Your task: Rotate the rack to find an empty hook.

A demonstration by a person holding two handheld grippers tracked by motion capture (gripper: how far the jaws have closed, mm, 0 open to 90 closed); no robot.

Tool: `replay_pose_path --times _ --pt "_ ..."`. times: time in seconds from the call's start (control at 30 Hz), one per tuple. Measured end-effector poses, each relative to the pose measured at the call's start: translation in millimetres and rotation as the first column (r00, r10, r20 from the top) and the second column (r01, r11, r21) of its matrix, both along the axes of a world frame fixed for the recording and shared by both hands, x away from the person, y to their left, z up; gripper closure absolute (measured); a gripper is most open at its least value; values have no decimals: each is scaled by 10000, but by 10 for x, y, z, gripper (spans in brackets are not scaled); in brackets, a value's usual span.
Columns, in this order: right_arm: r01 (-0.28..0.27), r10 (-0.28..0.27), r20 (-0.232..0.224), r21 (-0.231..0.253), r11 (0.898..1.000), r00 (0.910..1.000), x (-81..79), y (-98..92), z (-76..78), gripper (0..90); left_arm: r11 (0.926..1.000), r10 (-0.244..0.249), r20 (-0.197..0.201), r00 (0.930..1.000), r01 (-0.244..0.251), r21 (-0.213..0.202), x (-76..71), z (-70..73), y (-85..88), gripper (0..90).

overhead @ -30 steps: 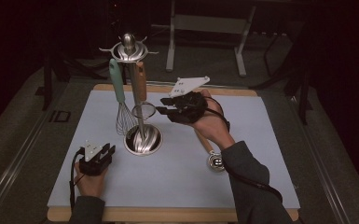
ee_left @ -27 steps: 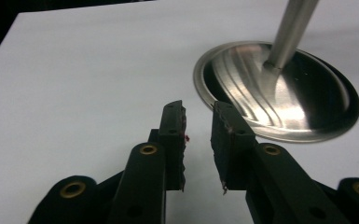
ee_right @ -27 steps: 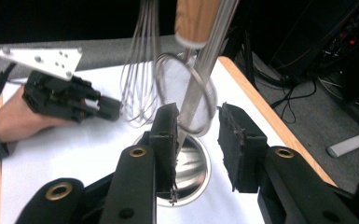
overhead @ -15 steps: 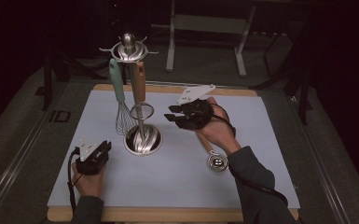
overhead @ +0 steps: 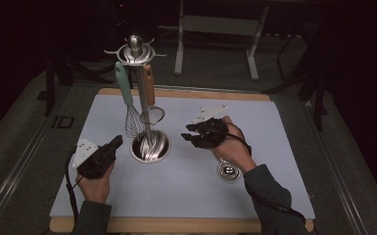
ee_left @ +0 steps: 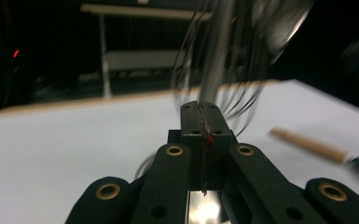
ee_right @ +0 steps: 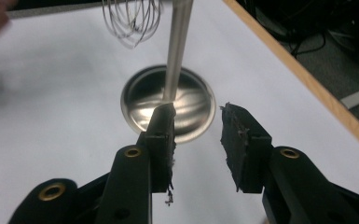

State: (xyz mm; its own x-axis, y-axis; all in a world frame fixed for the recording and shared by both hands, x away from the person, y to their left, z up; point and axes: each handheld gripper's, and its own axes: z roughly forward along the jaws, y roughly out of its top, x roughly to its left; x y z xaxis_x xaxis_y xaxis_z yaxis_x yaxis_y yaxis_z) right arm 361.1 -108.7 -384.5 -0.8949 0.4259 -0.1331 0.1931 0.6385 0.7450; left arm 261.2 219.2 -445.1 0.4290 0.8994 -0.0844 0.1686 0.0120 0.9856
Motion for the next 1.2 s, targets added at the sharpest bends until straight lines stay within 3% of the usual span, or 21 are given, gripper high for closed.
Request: replay_pose_path --times 0.1,0.13,0.23,0.47,0.6,0.73,0.9,1.2 --pt "105 -106 -256 -10 9999 9996 12 -48 -146 635 9998 -195 540 9984 194 16 -8 152 -26 900" --pt "105 -106 -256 -10 9999 9996 12 -48 -146 635 9998 -195 540 9984 194 16 -8 152 -26 900" --pt "336 -323 -611 202 9992 9976 13 -118 -298 634 9989 -314 987 9946 346 -310 -2 308 -23 900" --pt "864 -815 -1019 452 9952 9915 -54 -242 -601 634 9962 -394 1844 9821 529 -686 -4 614 -21 900" --pt "1080 -1009 -1165 566 9925 9881 -123 -305 -742 630 9944 -445 2397 9698 659 -822 -17 799 -20 900" --pt "1437 -1381 -1053 475 9885 9848 -198 -349 -898 629 9919 -507 2989 9529 829 -960 -17 961 -39 900" --pt "1738 -1634 -1242 777 9817 9787 -273 -439 -1050 627 9879 -491 3540 9340 976 -1207 3 1141 -61 900" --pt "2160 -2025 -1377 909 9722 9695 -288 -587 -1094 626 9855 -455 3975 9165 1062 -1320 99 1449 -123 900"
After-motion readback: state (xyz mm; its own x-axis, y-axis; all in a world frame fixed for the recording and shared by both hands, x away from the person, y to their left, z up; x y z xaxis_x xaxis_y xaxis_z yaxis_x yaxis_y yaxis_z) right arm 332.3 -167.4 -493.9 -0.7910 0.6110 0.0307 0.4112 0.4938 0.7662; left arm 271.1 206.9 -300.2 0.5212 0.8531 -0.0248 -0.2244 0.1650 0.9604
